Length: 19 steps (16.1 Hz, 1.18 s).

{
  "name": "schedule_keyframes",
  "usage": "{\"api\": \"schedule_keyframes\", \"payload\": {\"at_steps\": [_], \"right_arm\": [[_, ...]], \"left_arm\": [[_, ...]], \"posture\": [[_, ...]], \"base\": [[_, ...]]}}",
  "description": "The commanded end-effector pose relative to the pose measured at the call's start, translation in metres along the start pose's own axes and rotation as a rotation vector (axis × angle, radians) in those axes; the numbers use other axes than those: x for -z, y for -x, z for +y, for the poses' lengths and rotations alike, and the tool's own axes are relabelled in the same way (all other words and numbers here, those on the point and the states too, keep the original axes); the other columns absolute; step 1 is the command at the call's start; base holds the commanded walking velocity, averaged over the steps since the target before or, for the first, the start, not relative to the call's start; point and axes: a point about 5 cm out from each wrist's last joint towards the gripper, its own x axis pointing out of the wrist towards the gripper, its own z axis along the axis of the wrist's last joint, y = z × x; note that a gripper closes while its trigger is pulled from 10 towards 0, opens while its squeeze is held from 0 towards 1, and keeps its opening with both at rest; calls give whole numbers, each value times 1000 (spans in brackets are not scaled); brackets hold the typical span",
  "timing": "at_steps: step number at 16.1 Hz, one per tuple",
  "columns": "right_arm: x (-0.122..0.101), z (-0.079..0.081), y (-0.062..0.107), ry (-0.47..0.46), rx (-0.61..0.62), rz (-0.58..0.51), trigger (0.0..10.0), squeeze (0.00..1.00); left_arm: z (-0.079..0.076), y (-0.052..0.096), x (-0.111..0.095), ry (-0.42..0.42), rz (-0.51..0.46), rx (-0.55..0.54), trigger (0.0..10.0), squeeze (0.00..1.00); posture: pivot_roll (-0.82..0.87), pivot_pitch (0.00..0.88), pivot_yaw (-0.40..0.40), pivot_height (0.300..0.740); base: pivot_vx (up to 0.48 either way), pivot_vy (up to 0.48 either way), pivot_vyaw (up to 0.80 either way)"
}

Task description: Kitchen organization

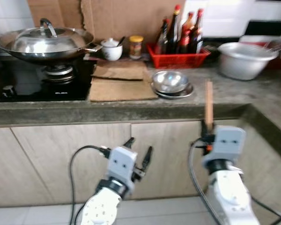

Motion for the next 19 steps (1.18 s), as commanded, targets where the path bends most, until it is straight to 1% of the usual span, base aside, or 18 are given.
{"api": "schedule_keyframes", "payload": {"at_steps": [1, 10, 15, 19], "right_arm": [[-3, -4, -1, 8, 12, -15, 10000, 0], [-2, 2, 2, 3, -37, -13, 10000, 0], [-2, 4, 2, -2, -46, -6, 10000, 0], [-2, 4, 1, 1, -52, -10, 10000, 0]], "left_arm": [[-2, 0, 0, -2, 6, 0, 10000, 0], [0, 0, 0, -2, 9, -13, 10000, 0], [1, -1, 0, -4, 10, -13, 10000, 0], [1, -1, 0, -2, 10, -17, 10000, 0]], "posture": [[69, 0, -43, 740], [67, 0, -40, 740], [69, 0, -38, 740], [68, 0, -36, 740]], "base": [[-285, 0, 0], [-290, 0, 0], [-288, 0, -800], [0, 0, -800]]}}
